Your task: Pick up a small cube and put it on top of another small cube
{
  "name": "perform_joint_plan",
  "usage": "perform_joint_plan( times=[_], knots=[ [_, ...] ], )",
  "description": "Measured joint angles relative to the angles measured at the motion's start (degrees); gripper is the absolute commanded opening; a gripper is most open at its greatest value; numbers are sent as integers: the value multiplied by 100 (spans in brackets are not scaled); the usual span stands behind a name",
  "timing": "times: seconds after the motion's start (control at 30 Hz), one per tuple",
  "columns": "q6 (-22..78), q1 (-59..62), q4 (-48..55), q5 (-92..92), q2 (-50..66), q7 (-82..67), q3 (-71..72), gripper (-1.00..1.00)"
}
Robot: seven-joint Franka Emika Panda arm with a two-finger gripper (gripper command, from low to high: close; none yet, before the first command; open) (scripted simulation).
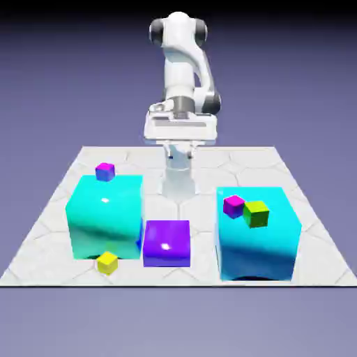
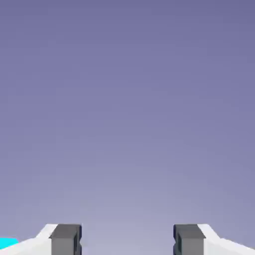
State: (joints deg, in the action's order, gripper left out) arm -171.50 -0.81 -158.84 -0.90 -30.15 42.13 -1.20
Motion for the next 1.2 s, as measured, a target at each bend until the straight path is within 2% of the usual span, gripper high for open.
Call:
perform_joint_plan(
  times=[1.2],
  knots=[
    [7481, -352, 6460, -2697, 7475, -964, -3568, 0]
  ],
)
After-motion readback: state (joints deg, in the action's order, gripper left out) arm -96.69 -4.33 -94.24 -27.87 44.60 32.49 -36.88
